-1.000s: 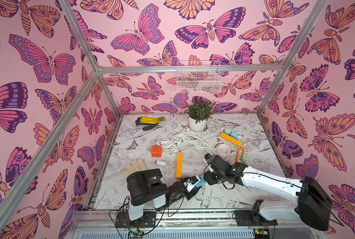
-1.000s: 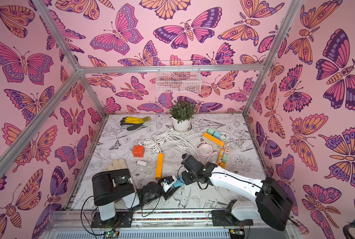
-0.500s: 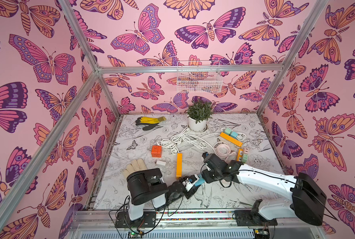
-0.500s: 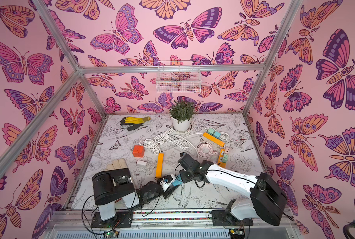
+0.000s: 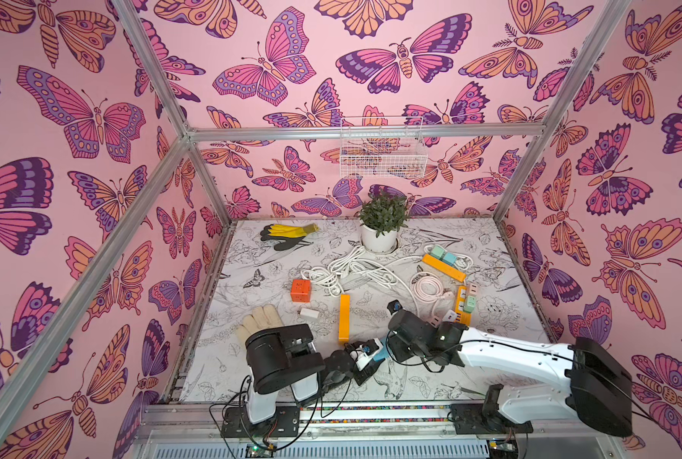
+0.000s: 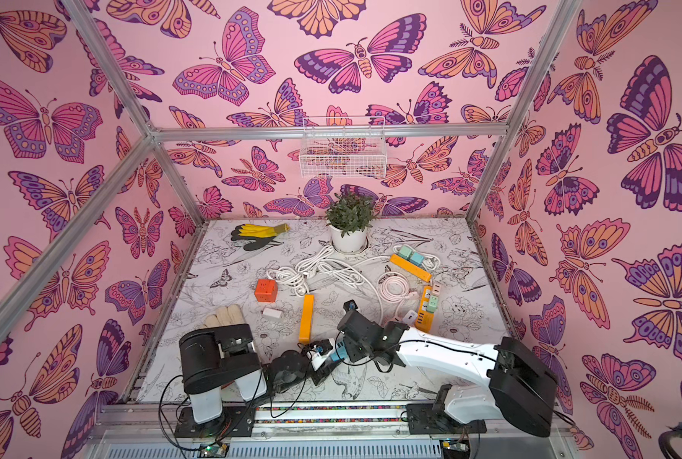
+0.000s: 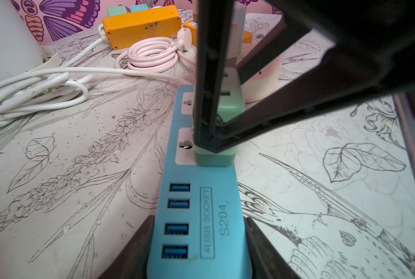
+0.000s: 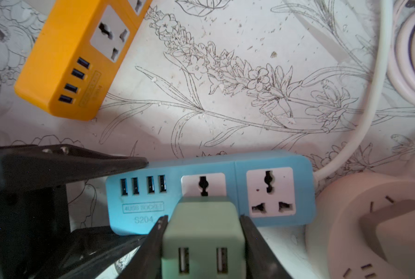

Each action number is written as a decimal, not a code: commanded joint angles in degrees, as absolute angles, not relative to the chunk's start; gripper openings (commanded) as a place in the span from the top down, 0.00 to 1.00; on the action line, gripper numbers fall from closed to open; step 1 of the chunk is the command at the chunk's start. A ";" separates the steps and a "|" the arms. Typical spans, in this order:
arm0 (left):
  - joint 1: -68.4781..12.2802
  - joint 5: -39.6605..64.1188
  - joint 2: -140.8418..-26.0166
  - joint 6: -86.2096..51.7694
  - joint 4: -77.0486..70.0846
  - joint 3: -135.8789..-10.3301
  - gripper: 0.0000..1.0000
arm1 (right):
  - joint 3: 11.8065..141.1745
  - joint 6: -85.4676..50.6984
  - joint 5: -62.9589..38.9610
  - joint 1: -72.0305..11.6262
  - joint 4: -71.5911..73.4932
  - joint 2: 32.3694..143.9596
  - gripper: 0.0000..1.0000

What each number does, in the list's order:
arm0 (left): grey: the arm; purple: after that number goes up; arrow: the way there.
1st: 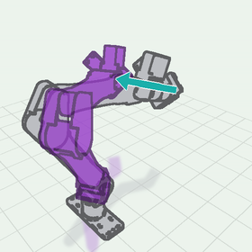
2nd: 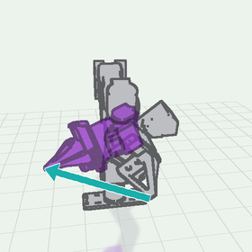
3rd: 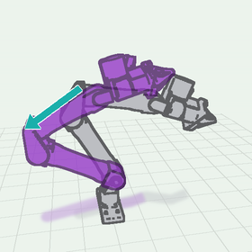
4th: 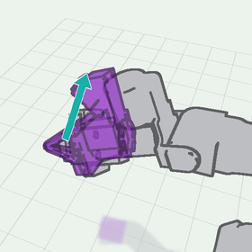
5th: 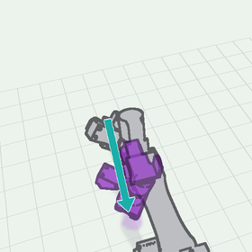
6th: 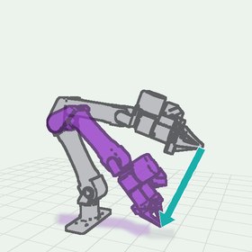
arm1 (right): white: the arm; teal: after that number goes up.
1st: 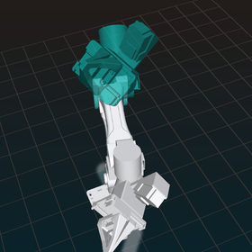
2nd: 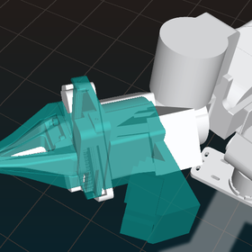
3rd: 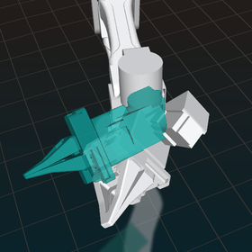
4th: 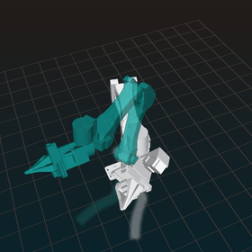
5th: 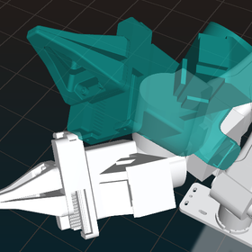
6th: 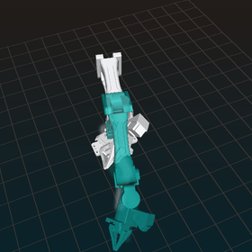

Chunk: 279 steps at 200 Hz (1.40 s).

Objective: Pull the plug off the socket
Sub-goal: Remove the plug from the socket.

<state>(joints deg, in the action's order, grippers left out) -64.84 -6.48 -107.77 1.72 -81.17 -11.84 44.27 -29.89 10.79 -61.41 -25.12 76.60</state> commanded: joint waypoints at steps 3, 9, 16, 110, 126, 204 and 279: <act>-64.69 -6.55 -108.70 0.87 -80.66 -12.04 0.48 | 49.94 -29.45 5.15 -56.61 -24.87 75.15 0.76; -64.69 -6.59 -108.65 0.80 -80.64 -12.04 0.47 | 49.56 -28.76 4.18 -55.19 -25.67 74.35 0.76; -64.70 -6.59 -108.66 0.92 -80.75 -12.06 0.47 | 48.76 -28.09 3.24 -53.74 -26.51 73.18 0.76; -64.62 -6.24 -108.82 0.89 -80.77 -12.17 0.48 | 41.26 -33.68 8.67 -65.73 -15.21 69.69 0.78; -64.60 -6.16 -108.89 0.81 -80.76 -12.14 0.48 | 47.44 -32.00 13.02 -65.41 -21.21 72.81 0.77; -64.61 -6.07 -109.12 1.04 -81.04 -12.12 0.47 | 36.55 -30.11 1.58 -53.21 -22.92 59.69 0.77; -64.51 -6.62 -109.19 0.53 -80.90 -12.39 0.47 | 50.64 -28.99 10.87 -62.64 -26.04 69.78 0.78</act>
<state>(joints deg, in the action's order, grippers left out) -65.19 -4.89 -107.96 1.87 -82.59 -12.23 39.70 -29.56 10.22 -61.67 -24.16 68.58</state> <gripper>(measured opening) 0.548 0.473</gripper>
